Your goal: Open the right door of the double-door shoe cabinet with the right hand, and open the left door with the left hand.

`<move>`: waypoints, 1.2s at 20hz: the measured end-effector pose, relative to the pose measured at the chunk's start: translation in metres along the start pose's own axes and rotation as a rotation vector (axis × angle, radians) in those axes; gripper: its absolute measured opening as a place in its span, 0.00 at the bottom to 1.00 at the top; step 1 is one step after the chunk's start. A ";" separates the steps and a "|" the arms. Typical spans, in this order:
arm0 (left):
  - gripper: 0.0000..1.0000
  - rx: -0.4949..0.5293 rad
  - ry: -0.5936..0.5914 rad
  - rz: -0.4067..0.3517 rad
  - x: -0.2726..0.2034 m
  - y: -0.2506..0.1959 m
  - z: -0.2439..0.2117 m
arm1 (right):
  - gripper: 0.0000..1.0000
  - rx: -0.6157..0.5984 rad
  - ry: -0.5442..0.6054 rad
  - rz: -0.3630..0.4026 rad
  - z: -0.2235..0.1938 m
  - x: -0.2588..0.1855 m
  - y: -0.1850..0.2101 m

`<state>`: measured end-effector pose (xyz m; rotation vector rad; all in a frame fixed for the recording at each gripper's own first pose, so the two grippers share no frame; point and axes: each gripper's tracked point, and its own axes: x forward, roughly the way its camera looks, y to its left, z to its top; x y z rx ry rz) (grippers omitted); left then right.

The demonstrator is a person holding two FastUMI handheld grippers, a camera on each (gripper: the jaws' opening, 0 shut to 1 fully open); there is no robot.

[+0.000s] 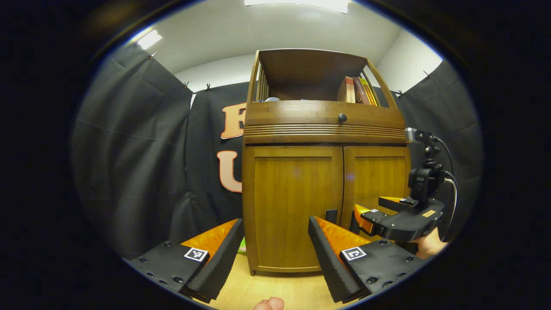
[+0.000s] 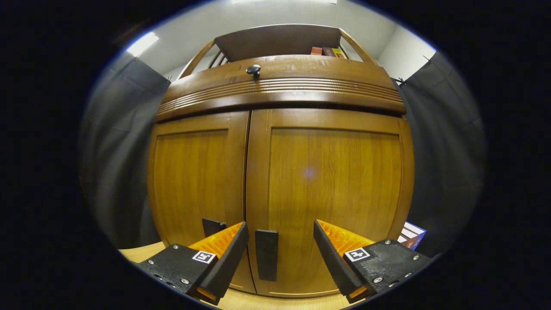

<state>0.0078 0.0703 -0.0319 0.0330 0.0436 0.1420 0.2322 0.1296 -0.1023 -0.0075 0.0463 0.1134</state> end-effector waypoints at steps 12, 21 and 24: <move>0.96 0.011 -0.028 0.054 0.000 0.040 0.004 | 0.56 0.012 0.033 -0.012 -0.029 0.033 0.012; 0.98 0.009 -0.028 0.045 -0.008 0.043 0.006 | 0.36 0.025 0.043 0.032 -0.030 0.031 0.022; 0.98 0.009 -0.027 0.044 -0.012 0.041 0.009 | 0.27 0.026 0.047 0.044 -0.031 0.024 0.021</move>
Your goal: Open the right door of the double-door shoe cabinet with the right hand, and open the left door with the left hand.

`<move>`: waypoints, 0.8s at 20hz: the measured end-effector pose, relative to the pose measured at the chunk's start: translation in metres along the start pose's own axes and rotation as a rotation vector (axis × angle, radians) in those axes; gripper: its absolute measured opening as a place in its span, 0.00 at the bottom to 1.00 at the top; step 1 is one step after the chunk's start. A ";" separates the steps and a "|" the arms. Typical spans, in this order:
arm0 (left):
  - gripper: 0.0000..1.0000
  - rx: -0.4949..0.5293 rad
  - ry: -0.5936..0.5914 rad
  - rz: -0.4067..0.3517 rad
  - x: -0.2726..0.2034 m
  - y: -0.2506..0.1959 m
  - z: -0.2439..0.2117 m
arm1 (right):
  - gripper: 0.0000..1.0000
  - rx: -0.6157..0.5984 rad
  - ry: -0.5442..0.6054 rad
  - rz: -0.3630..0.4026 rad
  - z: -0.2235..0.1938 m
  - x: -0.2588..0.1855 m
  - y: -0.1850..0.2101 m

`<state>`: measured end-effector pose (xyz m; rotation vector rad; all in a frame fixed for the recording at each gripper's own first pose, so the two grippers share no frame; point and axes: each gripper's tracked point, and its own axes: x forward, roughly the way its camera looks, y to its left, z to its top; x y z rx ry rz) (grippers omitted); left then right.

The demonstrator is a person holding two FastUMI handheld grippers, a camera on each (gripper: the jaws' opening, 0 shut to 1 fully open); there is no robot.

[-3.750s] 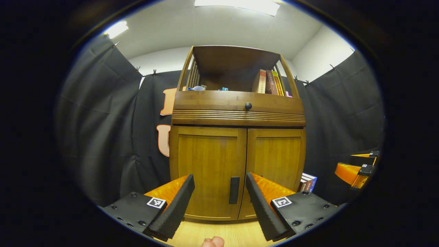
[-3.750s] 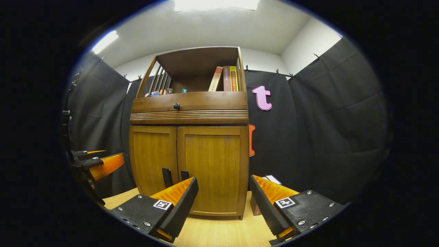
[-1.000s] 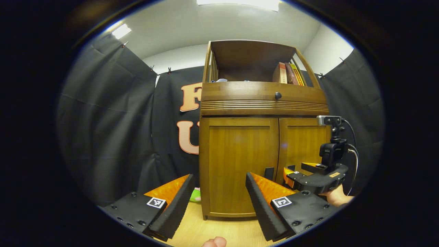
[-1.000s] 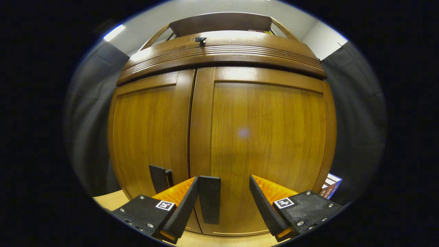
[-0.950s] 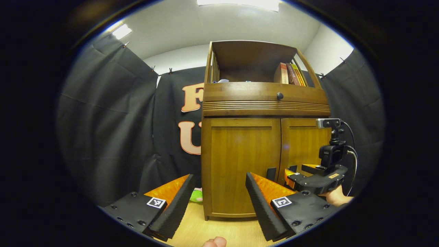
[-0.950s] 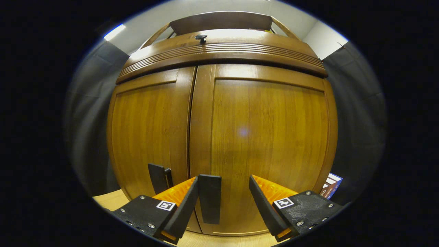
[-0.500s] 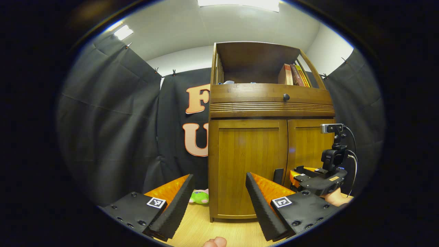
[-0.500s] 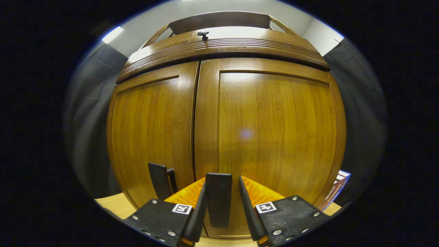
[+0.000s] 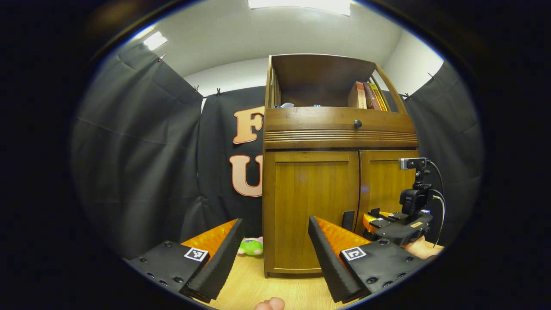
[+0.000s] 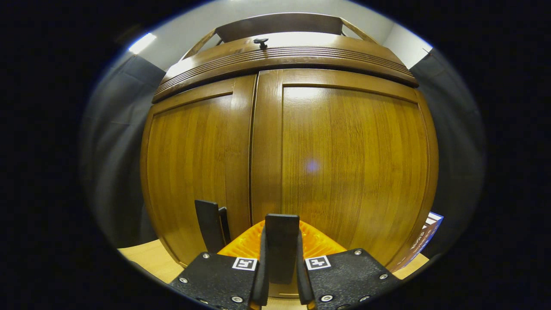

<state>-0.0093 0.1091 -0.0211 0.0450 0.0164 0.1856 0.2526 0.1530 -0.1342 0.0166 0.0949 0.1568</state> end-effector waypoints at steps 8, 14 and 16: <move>0.98 0.002 0.008 -0.022 -0.020 -0.012 -0.001 | 0.26 0.029 0.003 0.058 0.000 -0.053 -0.002; 0.98 -0.006 0.013 -0.049 -0.028 -0.033 0.002 | 0.26 0.007 0.007 0.048 -0.003 -0.104 -0.017; 0.98 -0.012 0.017 -0.057 -0.028 -0.043 0.001 | 0.26 0.007 0.014 0.052 0.001 -0.112 -0.024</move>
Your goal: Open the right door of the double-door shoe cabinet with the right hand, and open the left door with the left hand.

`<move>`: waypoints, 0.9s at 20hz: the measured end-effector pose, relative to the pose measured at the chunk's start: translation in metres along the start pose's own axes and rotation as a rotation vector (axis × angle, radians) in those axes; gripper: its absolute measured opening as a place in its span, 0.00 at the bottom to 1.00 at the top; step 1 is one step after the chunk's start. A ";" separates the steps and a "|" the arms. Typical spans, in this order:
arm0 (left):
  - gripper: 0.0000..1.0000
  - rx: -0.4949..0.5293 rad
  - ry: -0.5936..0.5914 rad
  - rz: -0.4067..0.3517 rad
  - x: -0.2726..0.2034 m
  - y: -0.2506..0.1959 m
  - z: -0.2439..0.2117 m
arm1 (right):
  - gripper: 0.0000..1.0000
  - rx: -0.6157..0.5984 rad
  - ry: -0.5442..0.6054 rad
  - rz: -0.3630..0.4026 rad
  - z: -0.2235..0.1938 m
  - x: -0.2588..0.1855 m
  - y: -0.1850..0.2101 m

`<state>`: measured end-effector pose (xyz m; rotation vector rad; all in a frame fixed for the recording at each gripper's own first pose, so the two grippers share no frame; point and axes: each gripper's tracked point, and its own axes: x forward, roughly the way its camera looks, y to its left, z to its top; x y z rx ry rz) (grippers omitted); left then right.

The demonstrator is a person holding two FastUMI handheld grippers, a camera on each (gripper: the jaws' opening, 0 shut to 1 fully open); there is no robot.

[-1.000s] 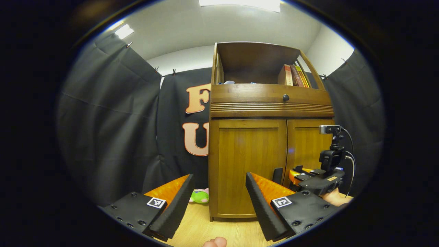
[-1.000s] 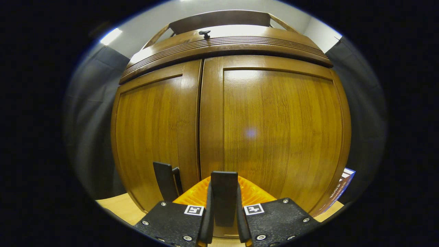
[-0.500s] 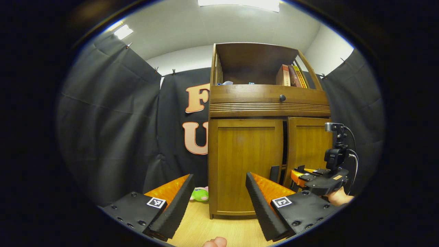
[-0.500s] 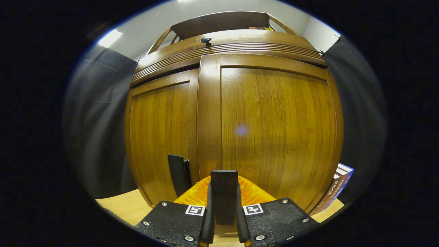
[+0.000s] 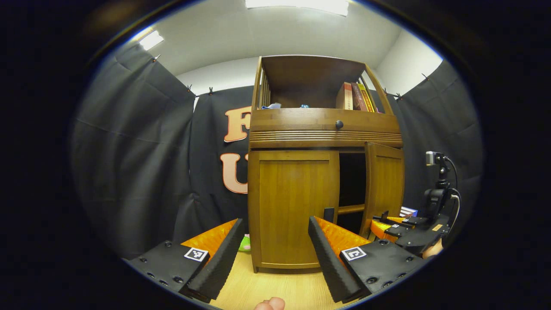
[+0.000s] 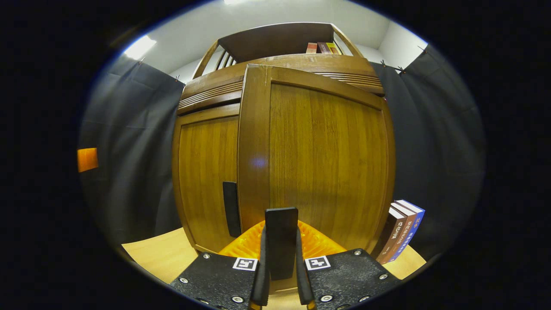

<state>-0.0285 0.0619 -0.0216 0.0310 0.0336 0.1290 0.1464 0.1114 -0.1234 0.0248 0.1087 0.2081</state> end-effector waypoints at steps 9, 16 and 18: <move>0.96 -0.028 0.004 -0.019 0.008 -0.030 -0.003 | 0.16 -0.001 0.058 -0.035 -0.001 -0.078 -0.049; 0.96 -0.012 -0.021 -0.025 0.011 -0.053 -0.002 | 0.27 0.003 0.057 -0.082 -0.002 -0.121 -0.095; 0.95 -0.010 -0.013 -0.021 0.011 -0.059 -0.008 | 0.16 -0.006 0.054 -0.115 -0.002 -0.129 -0.108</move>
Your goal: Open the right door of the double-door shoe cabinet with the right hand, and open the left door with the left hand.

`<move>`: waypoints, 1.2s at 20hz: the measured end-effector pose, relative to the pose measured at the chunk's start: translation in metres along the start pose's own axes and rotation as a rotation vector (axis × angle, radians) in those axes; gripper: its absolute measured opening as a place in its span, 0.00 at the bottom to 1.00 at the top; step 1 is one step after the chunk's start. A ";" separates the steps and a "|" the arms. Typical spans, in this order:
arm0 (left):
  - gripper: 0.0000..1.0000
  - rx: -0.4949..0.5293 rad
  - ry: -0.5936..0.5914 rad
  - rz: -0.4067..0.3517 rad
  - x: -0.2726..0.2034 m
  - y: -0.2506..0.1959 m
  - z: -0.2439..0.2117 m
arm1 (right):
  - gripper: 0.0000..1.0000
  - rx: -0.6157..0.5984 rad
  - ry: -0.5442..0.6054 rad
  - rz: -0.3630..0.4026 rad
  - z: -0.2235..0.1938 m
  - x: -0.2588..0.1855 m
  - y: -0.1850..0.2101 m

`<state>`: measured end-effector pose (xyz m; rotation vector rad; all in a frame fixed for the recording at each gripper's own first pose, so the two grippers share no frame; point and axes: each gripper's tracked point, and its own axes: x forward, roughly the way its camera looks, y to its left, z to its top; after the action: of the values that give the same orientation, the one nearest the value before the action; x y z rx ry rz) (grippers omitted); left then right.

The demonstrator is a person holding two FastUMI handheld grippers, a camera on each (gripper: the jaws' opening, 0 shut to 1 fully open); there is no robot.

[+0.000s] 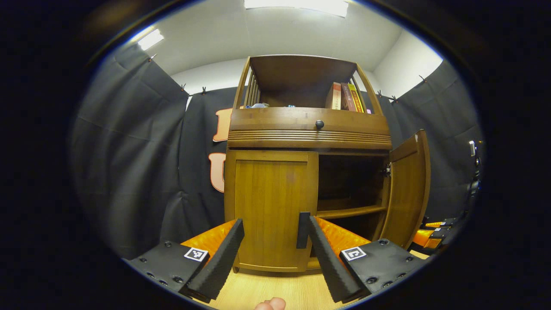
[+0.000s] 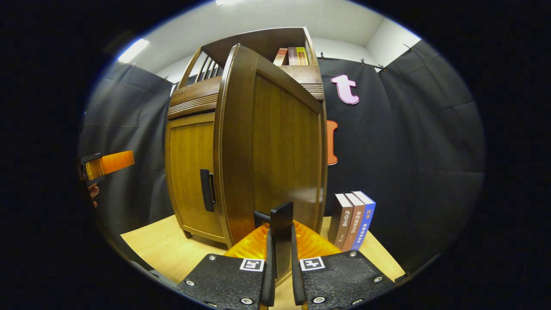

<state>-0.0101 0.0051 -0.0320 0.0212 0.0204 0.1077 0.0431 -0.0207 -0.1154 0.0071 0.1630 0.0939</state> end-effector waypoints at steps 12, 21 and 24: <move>0.95 0.002 -0.001 -0.001 0.000 -0.020 -0.010 | 0.02 0.004 -0.005 -0.074 -0.001 -0.017 -0.092; 0.95 -0.028 -0.006 -0.010 0.003 -0.027 -0.006 | 0.00 0.035 -0.004 0.092 -0.001 -0.013 -0.140; 0.96 -0.036 -0.006 -0.024 0.003 -0.031 -0.006 | 0.02 -0.025 -0.020 0.133 -0.001 -0.013 -0.137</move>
<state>-0.0036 -0.0256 -0.0390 -0.0148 0.0127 0.0840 0.0431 -0.1585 -0.1162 -0.0062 0.1413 0.2285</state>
